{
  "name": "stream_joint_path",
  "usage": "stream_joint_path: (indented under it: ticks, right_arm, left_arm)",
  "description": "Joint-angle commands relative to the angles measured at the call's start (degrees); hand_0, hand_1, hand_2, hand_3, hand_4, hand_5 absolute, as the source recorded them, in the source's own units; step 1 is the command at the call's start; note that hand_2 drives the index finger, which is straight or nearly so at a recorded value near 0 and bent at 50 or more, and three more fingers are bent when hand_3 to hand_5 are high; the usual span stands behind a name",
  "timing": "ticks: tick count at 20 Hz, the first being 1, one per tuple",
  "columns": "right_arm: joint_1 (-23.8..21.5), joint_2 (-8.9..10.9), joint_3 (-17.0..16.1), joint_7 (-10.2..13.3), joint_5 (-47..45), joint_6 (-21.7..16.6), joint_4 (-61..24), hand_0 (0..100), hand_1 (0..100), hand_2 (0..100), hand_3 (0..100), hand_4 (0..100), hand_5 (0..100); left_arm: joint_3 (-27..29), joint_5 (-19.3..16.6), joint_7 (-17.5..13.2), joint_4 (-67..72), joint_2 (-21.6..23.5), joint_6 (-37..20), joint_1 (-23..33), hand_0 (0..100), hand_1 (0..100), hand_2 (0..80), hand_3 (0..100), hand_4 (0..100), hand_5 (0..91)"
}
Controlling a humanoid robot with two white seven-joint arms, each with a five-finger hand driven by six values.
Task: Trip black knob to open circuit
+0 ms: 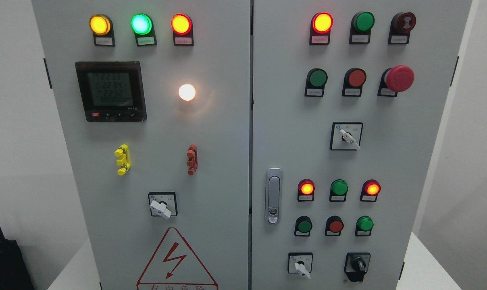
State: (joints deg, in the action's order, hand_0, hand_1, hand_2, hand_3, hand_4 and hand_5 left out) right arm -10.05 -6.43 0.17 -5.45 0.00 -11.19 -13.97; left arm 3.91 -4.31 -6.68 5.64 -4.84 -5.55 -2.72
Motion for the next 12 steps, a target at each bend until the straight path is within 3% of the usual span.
stream_joint_path:
  ticks: [1,7,12]
  right_arm:
    - [0.38,0.19,1.76,1.48,-0.44,-5.15,-4.57,0,10,0,0,0,0]
    - [0.12,0.80,1.67,3.25,-0.44,-8.75,-10.28,0,9,0,0,0,0]
    - [0.99,0.80,1.67,4.92,-0.44,-17.09,-11.96,0,8,0,2,0,0]
  left_arm:
    - [-0.05,0.00,0.00,-0.89,0.00,0.02,0.00,12,39,0.0,0,0,0.0]
    - [-0.05,0.00,0.00,-0.89,0.00,0.02,0.00,12,39,0.0,0,0,0.0]
    - [-0.05,0.00,0.00,-0.89,0.00,0.02,0.00,12,39,0.0,0,0,0.0]
